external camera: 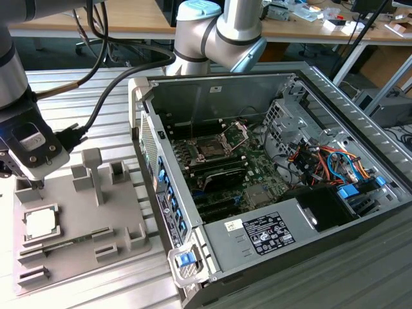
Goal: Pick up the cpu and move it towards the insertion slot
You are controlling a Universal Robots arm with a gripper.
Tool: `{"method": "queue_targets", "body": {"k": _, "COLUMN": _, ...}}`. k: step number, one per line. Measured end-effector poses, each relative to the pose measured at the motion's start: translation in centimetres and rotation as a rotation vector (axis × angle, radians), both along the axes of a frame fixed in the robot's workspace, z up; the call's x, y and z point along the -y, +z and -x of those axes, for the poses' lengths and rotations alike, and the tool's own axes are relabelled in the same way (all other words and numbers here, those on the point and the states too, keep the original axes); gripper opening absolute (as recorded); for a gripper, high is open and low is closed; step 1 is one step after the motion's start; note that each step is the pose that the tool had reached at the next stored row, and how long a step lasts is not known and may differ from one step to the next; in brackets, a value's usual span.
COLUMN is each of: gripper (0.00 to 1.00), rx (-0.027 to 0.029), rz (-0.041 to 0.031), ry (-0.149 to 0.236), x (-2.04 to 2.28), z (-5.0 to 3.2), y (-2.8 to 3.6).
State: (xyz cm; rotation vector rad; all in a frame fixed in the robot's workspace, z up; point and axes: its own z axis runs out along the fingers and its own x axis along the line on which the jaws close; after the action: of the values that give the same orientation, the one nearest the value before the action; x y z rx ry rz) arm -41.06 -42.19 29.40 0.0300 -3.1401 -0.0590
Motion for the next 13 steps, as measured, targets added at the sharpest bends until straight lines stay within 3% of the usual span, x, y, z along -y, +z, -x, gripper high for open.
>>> {"method": "queue_targets", "body": {"k": 13, "gripper": 0.11, "rx": 0.0000, "rz": 0.0000, "ry": 0.000, "x": 0.18, "z": 0.00, "y": -0.14}}
